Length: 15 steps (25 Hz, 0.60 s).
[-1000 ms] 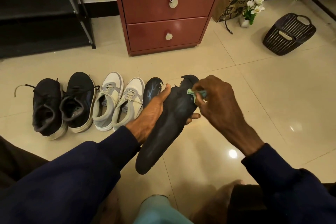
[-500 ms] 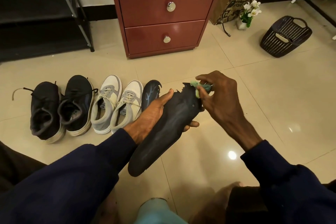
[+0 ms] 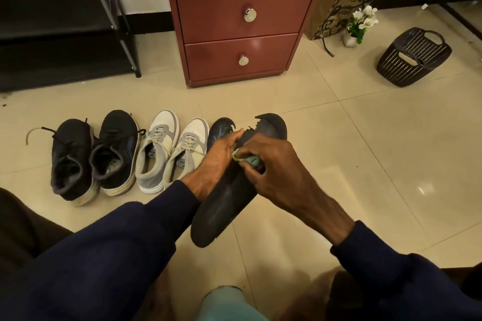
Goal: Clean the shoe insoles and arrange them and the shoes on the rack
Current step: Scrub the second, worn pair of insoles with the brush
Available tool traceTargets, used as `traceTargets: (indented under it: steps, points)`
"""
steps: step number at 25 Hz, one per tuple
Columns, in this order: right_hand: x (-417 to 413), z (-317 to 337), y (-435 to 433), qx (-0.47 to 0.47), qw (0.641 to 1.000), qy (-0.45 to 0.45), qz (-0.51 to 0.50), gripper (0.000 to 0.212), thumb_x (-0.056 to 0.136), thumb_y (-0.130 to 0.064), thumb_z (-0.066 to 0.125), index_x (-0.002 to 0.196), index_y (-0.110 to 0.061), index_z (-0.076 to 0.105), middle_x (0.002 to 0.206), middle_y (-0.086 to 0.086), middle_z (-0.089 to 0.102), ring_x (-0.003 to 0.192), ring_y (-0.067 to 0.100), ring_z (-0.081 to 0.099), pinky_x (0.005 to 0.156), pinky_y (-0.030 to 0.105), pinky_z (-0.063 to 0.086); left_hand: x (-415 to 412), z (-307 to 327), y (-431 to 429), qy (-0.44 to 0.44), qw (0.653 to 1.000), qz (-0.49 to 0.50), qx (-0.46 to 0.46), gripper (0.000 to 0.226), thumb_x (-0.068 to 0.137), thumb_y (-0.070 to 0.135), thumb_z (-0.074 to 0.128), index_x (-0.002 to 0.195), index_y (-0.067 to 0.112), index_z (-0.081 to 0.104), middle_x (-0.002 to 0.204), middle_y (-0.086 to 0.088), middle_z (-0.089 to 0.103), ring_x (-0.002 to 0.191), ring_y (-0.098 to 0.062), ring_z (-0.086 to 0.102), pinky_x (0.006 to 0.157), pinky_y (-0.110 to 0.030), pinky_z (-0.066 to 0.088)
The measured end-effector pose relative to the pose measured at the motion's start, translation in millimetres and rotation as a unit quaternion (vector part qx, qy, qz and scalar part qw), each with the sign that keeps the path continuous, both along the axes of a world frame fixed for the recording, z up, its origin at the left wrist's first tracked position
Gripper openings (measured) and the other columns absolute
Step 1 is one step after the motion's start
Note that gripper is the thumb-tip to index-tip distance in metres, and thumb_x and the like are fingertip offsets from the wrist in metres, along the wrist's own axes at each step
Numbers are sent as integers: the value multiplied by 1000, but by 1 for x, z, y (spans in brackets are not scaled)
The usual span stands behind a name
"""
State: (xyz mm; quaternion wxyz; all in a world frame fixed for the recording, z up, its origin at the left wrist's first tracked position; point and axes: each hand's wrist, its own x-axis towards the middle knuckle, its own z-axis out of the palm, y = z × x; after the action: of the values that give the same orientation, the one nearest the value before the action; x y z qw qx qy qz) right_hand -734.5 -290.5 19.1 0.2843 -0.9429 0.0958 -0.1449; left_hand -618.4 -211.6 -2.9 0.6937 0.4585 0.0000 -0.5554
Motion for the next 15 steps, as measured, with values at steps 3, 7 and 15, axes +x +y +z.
traceTargets:
  steps: [3,7,15]
  points:
    - [1,5,-28,-60,995,19,-81,16,80,-9,76,96,-13,74,95,5,69,84,22,64,76,35,54,-3,3,4,44,999,-27,-13,50,109,30,39,90,6,79,87,-10,77,77,-22,73,69,-29,60]
    - [-5,5,-30,-70,990,17,-119,18,79,-10,78,96,-13,75,95,5,69,85,22,65,77,34,54,-4,4,3,79,995,-60,-11,51,107,47,40,127,8,67,119,-16,72,100,-31,71,91,-43,58]
    - [-9,2,-44,-105,980,51,-162,22,74,-9,84,95,-9,75,93,10,69,83,27,64,72,38,55,-6,-5,0,94,994,-61,17,60,103,58,44,138,12,60,134,-17,67,103,-33,71,88,-51,59]
